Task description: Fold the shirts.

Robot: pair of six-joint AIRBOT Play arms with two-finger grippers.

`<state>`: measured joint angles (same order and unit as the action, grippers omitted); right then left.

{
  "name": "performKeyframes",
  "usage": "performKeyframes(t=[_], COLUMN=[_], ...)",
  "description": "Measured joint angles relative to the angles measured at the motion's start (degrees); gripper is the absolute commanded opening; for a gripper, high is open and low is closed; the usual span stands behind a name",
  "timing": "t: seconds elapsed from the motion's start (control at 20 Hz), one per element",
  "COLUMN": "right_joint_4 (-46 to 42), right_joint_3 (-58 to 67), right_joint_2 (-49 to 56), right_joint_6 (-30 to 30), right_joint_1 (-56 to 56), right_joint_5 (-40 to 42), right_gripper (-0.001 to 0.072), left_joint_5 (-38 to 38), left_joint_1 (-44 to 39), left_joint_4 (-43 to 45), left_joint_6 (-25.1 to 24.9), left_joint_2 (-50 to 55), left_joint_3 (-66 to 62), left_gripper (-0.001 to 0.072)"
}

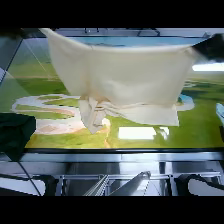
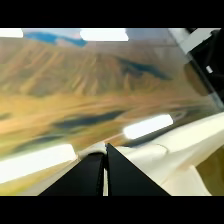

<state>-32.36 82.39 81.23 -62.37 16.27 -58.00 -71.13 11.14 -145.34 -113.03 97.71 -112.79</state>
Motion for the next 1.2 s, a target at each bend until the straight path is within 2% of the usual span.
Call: performKeyframes(t=[0.05,0.1,0.2,0.35,0.5,0.6,0.75,0.85,1.0,1.2], right_joint_4=[-0.31,-0.61,-0.68,-0.85,-1.40,-3.63,-12.20,-17.09,-20.41,-19.58], right_joint_3=[0.02,0.17,0.68,1.03,0.87,-0.46,-6.62,-12.22,-20.50,-27.78], right_joint_2=[4.04,7.67,12.13,14.32,13.81,12.87,10.21,8.98,8.26,8.90], right_joint_6=[0.00,0.02,0.04,0.02,-0.22,-0.63,0.04,1.92,5.01,8.92], right_joint_1=[-1.70,-2.82,-3.41,-0.13,6.93,11.91,18.67,21.66,23.56,22.80], right_joint_5=[2.32,4.00,5.05,1.38,-8.94,-16.70,-24.41,-25.73,-23.26,-18.64], right_gripper=[0.0211,0.0312,0.0444,0.0443,0.0432,0.0432,0.0445,0.0504,0.0503,0.0496], left_joint_5=[1.16,1.92,2.32,-0.70,-6.45,-10.75,-14.80,-15.78,-15.80,-14.78], left_joint_1=[-1.14,-1.88,-2.12,0.83,6.75,11.08,16.79,20.00,23.28,24.94], left_joint_4=[1.20,2.12,3.10,3.76,3.96,4.17,4.20,4.20,4.31,4.35], left_joint_6=[-0.17,-0.17,-0.31,-0.42,-0.42,-0.42,-0.98,-2.05,-3.26,-3.87], left_joint_2=[2.93,5.55,9.64,10.80,7.30,3.87,-2.64,-7.34,-13.86,-19.78], left_joint_3=[0.22,0.07,-1.84,-3.91,-0.28,5.90,19.32,29.35,43.28,55.43], left_gripper=[0.0292,0.0313,0.0313,0.0313,0.0312,0.0312,0.0312,0.0312,0.0312,0.0312])
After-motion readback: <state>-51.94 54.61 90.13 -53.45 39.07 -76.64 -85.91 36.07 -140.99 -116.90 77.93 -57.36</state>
